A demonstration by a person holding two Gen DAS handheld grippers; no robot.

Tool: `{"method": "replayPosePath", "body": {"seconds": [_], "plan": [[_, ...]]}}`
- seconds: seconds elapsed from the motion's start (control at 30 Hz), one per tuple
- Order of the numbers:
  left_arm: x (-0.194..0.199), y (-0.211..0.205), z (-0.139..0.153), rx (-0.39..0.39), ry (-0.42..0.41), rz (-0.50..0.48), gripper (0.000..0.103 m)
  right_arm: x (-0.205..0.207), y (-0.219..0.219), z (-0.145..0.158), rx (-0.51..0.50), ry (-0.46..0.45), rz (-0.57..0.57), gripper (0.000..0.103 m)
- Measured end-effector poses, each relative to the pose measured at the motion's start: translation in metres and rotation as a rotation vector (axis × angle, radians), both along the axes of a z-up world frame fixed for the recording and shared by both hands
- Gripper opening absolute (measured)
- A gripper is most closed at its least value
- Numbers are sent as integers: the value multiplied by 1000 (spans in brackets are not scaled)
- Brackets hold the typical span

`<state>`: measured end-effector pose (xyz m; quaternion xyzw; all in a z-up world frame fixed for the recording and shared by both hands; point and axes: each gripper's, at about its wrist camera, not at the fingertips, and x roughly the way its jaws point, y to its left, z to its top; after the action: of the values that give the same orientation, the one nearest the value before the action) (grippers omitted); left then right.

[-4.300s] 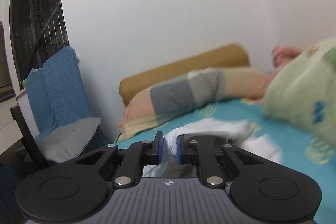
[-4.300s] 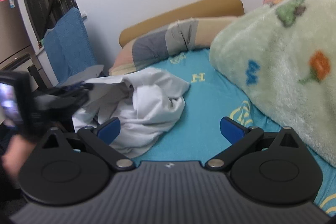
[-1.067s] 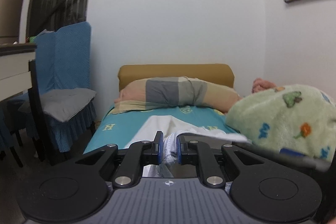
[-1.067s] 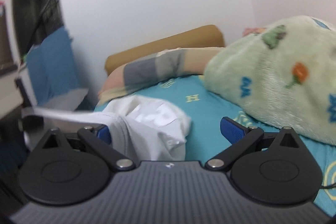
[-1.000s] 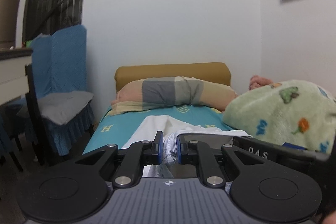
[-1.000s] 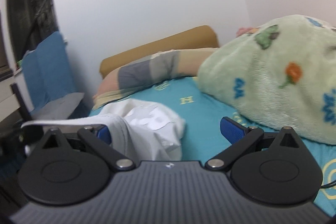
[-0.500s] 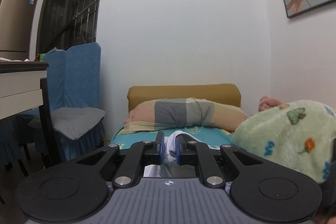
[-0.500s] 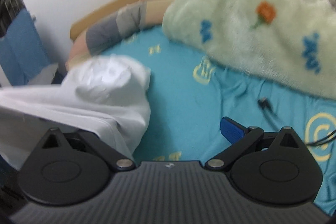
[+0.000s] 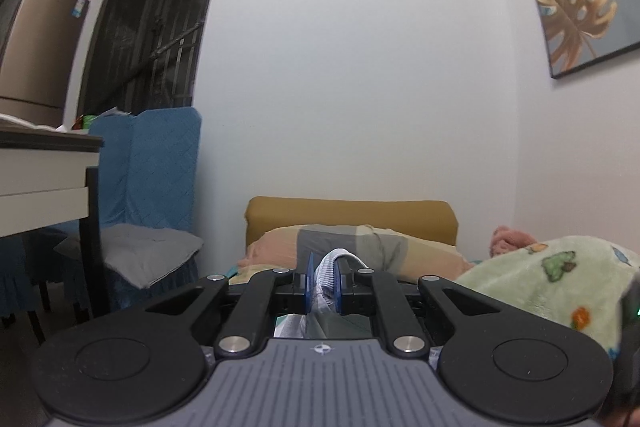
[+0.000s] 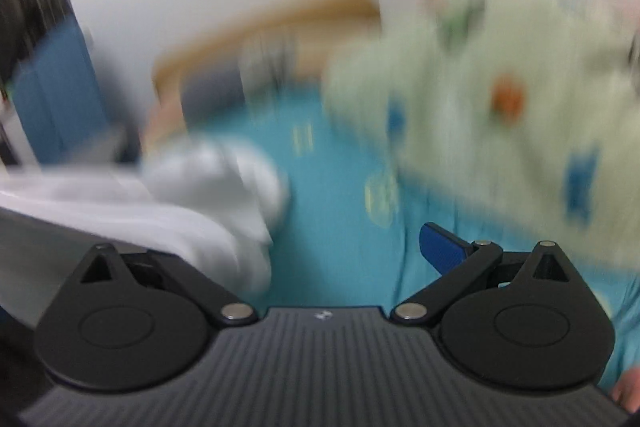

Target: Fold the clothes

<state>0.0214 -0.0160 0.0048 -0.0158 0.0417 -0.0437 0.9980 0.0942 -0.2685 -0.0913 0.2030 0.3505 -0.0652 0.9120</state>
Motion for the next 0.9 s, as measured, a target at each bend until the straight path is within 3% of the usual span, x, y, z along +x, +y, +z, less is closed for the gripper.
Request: {"method": "replayPosePath", "body": {"seconds": [0.27,0.47,0.6,0.7,0.73,0.8,0.9], "plan": [[3,9,0,-19,49,32,11,-12,-3,26,-88,-178,-61,103],[20,26,-16,-67,267,12,13,-21,0,47,-188,-330,-93,103],[36,43,-36,-177,462,-14,13,-25,10,60,-262,-406,-63,103],[47,48,-50,-219,555,-35,14,-29,17,66,-293,-437,-38,103],[51,49,-54,-231,585,-42,17,-30,19,67,-296,-446,-34,103],[57,49,-61,-254,628,-61,35,-32,21,68,-296,-461,-36,103],[65,42,-71,-252,676,-66,39,-34,18,70,-290,-478,-54,103]]}}
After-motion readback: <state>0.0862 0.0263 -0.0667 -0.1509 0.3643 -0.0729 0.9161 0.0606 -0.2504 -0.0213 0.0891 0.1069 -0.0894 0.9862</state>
